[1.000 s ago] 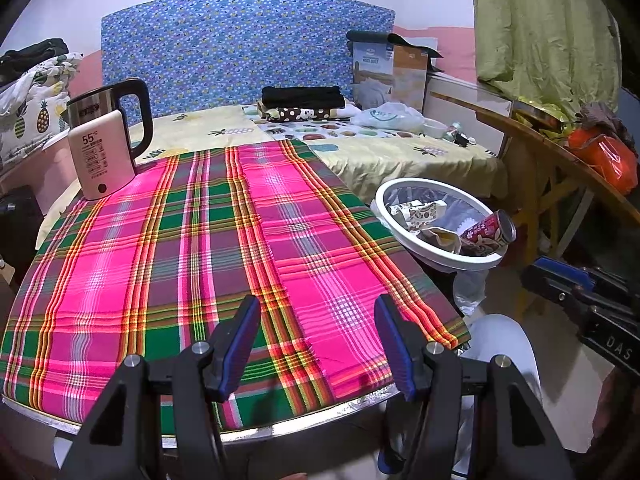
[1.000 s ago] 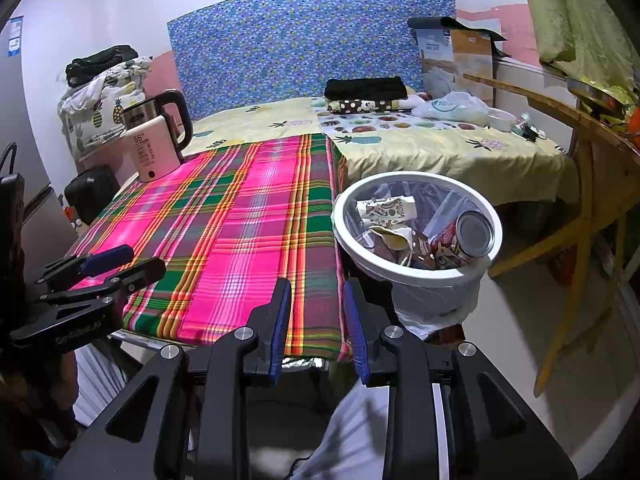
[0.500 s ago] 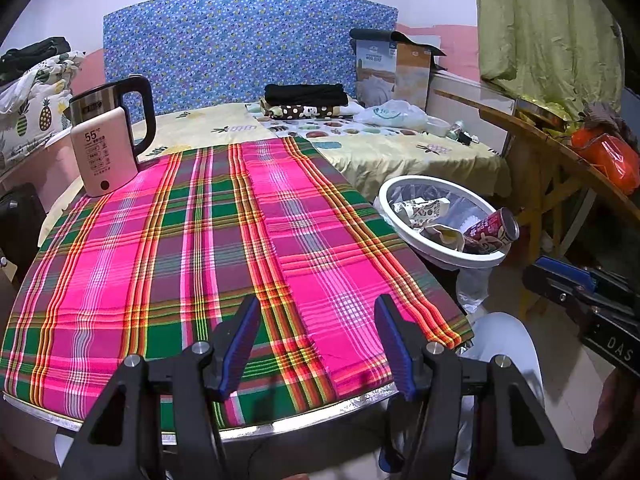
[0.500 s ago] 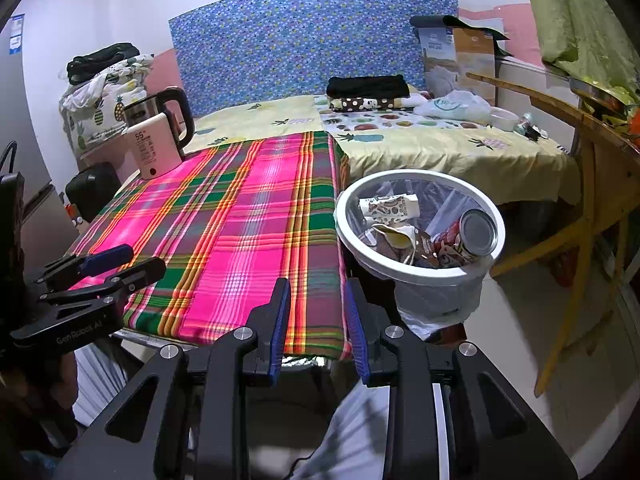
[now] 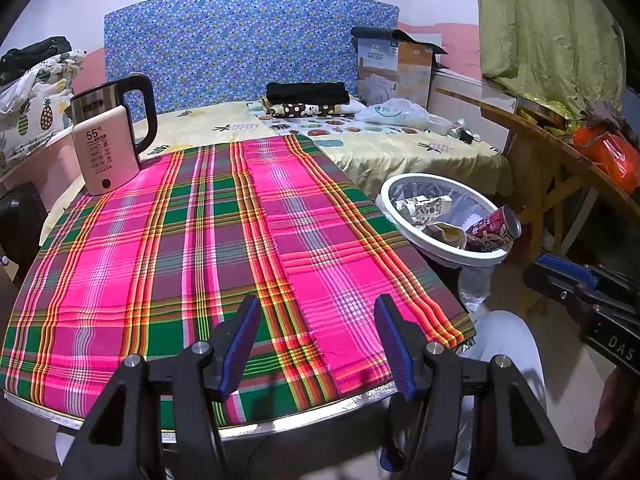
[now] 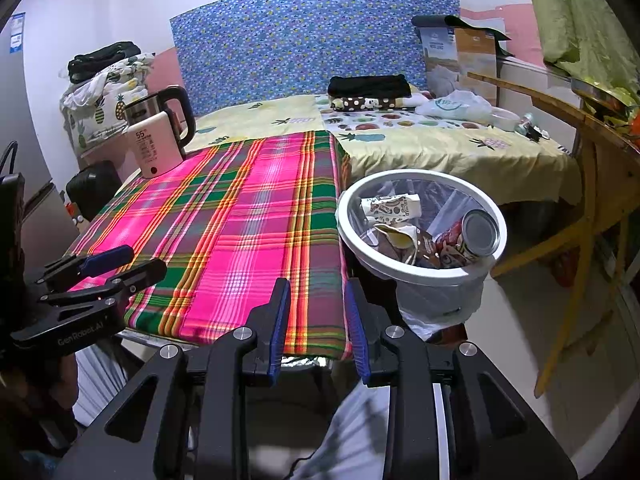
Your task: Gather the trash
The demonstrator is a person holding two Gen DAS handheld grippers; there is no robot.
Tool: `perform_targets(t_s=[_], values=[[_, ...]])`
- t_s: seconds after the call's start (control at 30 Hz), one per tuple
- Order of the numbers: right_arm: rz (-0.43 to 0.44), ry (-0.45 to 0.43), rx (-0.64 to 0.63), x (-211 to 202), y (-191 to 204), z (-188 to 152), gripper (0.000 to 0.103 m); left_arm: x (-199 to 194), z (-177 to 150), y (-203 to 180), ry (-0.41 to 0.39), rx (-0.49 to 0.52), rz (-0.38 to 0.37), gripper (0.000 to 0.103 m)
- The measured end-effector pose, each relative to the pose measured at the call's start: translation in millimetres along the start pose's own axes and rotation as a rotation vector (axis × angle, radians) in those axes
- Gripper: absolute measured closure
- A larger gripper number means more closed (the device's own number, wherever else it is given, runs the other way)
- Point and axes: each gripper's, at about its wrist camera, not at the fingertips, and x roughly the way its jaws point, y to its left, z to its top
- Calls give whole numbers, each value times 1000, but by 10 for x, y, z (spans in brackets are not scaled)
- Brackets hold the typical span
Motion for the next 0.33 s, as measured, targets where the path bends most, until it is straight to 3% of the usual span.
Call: perform_targets(t_s=[0.33], values=[[0, 1, 0, -5, 17, -7, 74, 20, -33, -12, 4, 1, 7, 42]])
